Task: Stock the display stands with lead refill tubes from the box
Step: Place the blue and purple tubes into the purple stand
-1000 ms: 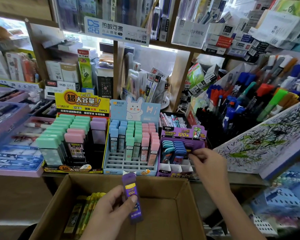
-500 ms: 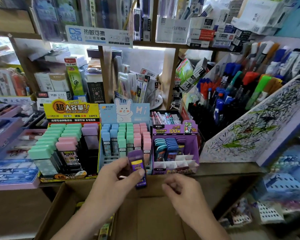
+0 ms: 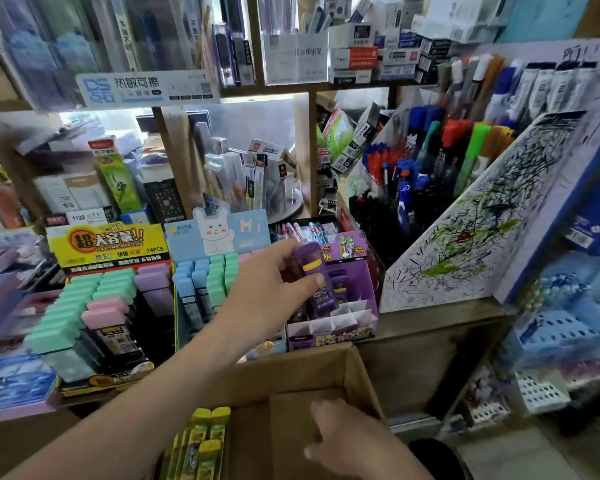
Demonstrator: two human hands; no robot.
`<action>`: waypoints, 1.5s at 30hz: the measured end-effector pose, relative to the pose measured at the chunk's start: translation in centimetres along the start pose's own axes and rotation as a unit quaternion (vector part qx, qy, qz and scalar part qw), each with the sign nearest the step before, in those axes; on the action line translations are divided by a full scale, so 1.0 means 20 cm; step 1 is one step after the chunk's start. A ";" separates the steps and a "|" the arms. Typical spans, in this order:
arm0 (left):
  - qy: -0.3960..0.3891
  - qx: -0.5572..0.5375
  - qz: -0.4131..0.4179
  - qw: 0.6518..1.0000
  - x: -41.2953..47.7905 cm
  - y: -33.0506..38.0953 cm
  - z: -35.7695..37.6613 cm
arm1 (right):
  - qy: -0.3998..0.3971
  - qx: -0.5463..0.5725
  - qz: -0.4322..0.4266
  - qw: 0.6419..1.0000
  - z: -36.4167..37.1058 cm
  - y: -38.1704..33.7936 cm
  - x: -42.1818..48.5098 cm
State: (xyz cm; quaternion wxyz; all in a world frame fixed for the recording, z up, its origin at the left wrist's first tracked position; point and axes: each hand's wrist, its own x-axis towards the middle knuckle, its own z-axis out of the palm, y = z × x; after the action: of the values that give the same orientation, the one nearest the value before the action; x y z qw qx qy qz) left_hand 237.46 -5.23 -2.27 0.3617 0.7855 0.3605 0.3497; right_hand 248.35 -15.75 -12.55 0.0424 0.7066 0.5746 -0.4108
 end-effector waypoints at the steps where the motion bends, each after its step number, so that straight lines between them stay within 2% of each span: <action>1: 0.002 0.016 0.005 1.000 0.03 0.00 0.02 | -0.001 0.000 -0.003 1.000 0.00 0.00 0.00; 15: -0.018 0.138 0.054 0.989 0.26 -0.06 0.16 | -0.002 0.009 -0.019 1.000 -0.01 0.02 0.00; 29: 0.007 0.242 0.096 0.966 0.26 -0.05 0.25 | 0.000 0.005 -0.029 1.000 0.02 0.05 0.03; 39: 0.004 0.230 0.096 0.969 0.24 -0.04 0.24 | -0.005 -0.011 -0.027 1.000 0.02 0.04 0.03; 45: 0.029 0.215 0.112 0.970 0.22 -0.05 0.24 | -0.002 -0.015 -0.027 1.000 0.03 0.04 0.04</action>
State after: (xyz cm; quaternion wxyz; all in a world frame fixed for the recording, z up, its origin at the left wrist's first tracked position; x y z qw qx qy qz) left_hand 243.16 -2.67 -4.14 0.1327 0.8695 0.3475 0.3250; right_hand 248.67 -15.69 -13.79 0.0425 0.6891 0.5997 -0.4046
